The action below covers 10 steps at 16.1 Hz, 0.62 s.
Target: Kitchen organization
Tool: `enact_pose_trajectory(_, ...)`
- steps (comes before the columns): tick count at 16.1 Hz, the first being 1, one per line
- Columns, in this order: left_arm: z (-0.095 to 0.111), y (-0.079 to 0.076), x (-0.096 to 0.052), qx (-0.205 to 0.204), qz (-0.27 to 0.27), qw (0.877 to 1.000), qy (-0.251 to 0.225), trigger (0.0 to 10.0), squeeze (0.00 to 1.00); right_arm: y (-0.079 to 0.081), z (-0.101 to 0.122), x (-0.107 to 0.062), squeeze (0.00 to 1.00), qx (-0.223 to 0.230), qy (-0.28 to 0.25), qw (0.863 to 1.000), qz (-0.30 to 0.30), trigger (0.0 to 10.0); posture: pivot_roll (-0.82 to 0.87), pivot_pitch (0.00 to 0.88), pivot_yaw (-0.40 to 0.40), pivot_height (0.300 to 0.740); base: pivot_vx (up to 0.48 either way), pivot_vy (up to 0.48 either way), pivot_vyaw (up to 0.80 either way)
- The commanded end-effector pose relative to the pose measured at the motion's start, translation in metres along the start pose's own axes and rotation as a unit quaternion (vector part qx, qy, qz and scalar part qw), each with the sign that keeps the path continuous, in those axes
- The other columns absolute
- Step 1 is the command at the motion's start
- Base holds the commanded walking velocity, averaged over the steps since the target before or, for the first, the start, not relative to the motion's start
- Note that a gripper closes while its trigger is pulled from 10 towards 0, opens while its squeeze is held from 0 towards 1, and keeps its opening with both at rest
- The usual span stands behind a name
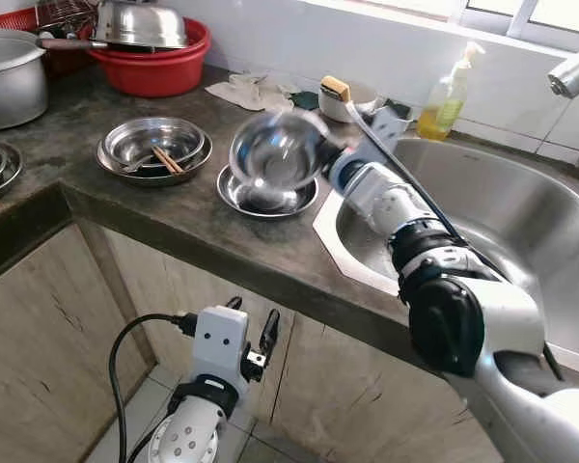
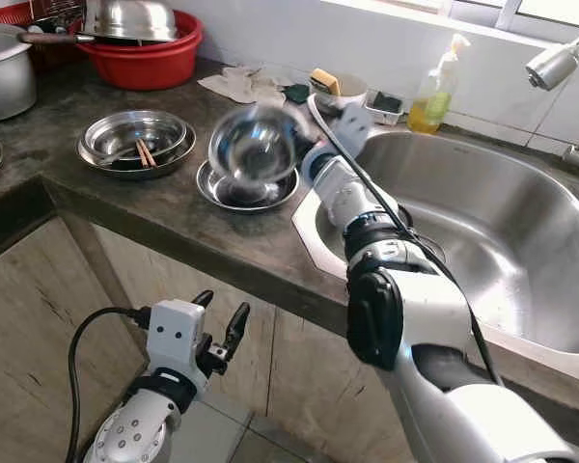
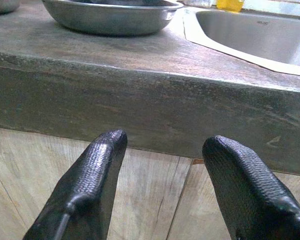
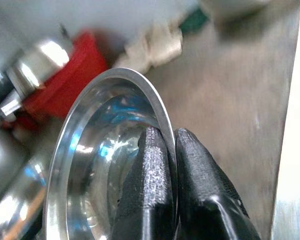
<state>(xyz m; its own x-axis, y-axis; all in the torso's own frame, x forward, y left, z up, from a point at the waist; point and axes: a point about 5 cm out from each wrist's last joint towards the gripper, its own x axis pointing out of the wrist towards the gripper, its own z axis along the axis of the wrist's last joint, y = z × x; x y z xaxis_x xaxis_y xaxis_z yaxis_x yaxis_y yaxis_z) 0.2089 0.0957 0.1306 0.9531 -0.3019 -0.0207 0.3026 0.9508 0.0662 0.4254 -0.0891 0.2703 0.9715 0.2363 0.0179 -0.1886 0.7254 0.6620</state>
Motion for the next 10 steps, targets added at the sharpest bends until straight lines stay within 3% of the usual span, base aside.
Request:
enact_pose_trajectory(1, -0.001, -0.001, 0.002, 0.002, -0.005, 1.0, -0.002, 10.0, 0.0, 0.006, 0.017, -0.002, 0.0, 0.006, -0.052, 0.998, 0.024, 0.0, 0.13, 0.066, -0.126, 0.74, 0.0, 0.0, 0.0)
enact_pose_trajectory(4, 0.0, 0.0, 0.004, 0.004, -0.008, 1.0, -0.006, 10.0, 0.0, 0.003, 0.025, -0.008, 0.0, 0.011, -0.093, 0.995, 0.026, 0.0, 0.13, 0.049, -0.116, 0.74, 0.0, 0.0, 0.0)
enact_pose_trajectory(5, 0.003, 0.002, 0.006, 0.002, -0.005, 1.0, -0.014, 10.0, 0.0, -0.003, 0.036, -0.018, 0.0, -0.042, -0.149, 0.988, 0.008, 0.0, 0.13, 0.031, -0.11, 0.74, 0.0, 0.0, 0.0)
enact_pose_trajectory(6, 0.006, 0.004, 0.007, 0.0, -0.002, 1.0, -0.021, 10.0, 0.0, -0.004, 0.045, -0.033, 0.0, -0.122, -0.202, 0.972, 0.004, 0.0, 0.13, 0.024, -0.107, 0.74, 0.0, 0.0, 0.0)
enact_pose_trajectory(7, 0.008, 0.005, 0.009, 0.001, -0.001, 1.0, -0.024, 10.0, 0.0, -0.009, 0.044, -0.049, 0.0, -0.167, -0.223, 0.96, 0.001, 0.0, 0.12, 0.016, -0.103, 0.74, 0.0, 0.0, 0.0)
enact_pose_trajectory(10, 0.009, 0.008, 0.014, 0.001, -0.001, 1.0, -0.03, 10.0, 0.0, -0.03, 0.036, -0.086, 0.0, -0.216, -0.233, 0.948, -0.024, 0.0, 0.1, 0.01, -0.084, 0.74, 0.0, 0.0, 0.0)
